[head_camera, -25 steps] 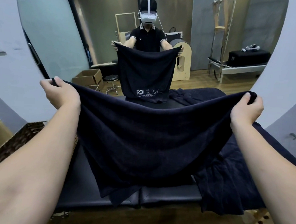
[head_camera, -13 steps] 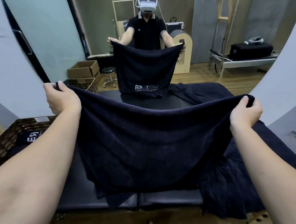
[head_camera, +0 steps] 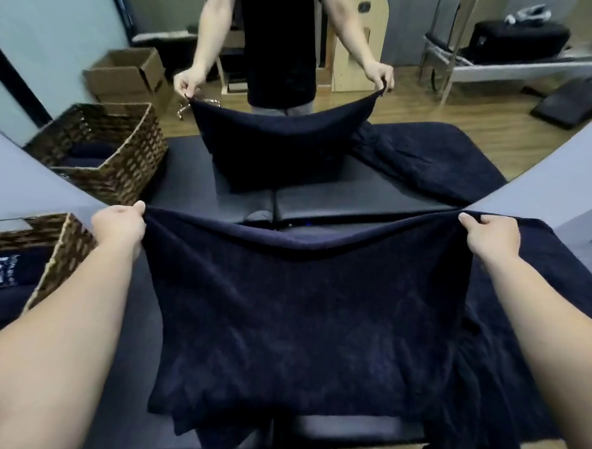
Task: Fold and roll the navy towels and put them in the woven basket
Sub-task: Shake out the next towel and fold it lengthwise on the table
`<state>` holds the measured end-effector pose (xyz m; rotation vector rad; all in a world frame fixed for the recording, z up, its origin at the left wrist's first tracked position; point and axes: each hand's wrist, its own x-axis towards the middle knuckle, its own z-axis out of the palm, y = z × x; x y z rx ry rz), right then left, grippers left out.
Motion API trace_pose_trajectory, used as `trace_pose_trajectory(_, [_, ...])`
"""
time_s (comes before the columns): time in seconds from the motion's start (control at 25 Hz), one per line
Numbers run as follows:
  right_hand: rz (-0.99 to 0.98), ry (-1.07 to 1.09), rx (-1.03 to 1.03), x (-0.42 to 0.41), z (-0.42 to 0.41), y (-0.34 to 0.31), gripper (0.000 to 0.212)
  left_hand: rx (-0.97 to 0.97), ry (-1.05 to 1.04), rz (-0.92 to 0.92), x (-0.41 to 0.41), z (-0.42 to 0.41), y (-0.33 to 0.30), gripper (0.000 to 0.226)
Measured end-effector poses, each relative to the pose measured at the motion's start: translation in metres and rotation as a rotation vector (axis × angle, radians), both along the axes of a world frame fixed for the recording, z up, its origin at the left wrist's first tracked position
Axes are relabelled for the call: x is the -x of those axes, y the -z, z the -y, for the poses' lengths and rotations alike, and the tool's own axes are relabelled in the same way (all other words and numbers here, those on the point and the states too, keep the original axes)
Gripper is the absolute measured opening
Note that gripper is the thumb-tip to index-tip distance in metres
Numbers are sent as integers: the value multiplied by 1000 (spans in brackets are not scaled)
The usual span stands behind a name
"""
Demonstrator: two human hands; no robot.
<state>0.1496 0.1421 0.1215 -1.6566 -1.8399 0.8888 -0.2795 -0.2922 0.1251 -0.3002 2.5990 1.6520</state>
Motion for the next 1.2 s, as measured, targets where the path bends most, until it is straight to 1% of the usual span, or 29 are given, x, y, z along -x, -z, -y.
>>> trace_pose_trajectory(0.04, [3, 14, 51, 9, -6, 13, 46, -10, 34, 72, 10, -9, 14, 23])
trace_pose_trajectory(0.08, [-4, 39, 109, 20, -11, 24, 41, -16, 35, 129, 22, -18, 29, 26])
trace_pose_trajectory(0.16, [-74, 108, 248, 36, -14, 38, 27, -69, 38, 201, 35, -35, 52, 29])
trace_pose_trajectory(0.2, [-119, 131, 316, 45, -17, 46, 29, -86, 51, 225, 44, -42, 63, 28])
trace_pose_trajectory(0.28, [-190, 126, 421, 60, -28, 60, 49, -95, 91, 271, 58, -56, 80, 23])
trace_pose_trajectory(0.32, [-230, 113, 455, 66, -35, 63, 55, -101, 121, 293, 66, -62, 86, 20])
trace_pose_trajectory(0.4, [-308, 125, 480, 76, -56, 74, 55, -146, 136, 309, 81, -72, 93, 24])
trace_pose_trajectory(0.52, [-427, 152, 486, 94, -83, 89, 48, -226, 98, 294, 104, -84, 93, 37])
trace_pose_trajectory(0.64, [-515, 134, 505, 119, -93, 113, 48, -254, 108, 317, 126, -89, 111, 46])
trace_pose_trajectory(0.76, [-507, 117, 574, 145, -88, 142, 38, -249, 122, 406, 133, -86, 145, 50])
trace_pose_trajectory(0.88, [-517, 120, 628, 163, -86, 179, 44, -259, 94, 444, 133, -83, 177, 47])
trace_pose_trajectory(1.0, [-578, 113, 618, 178, -88, 193, 44, -305, 37, 393, 134, -89, 194, 36])
trace_pose_trajectory(1.04, [-586, 88, 617, 182, -87, 195, 52, -312, 18, 385, 132, -91, 196, 34])
trace_pose_trajectory(1.08, [-563, 54, 612, 184, -84, 197, 60, -304, 20, 385, 126, -93, 196, 34])
trace_pose_trajectory(1.12, [-509, 12, 592, 185, -78, 199, 63, -266, 47, 377, 119, -93, 196, 39])
trace_pose_trajectory(1.2, [-317, -100, 471, 183, -61, 206, 51, -124, 154, 328, 100, -88, 204, 51])
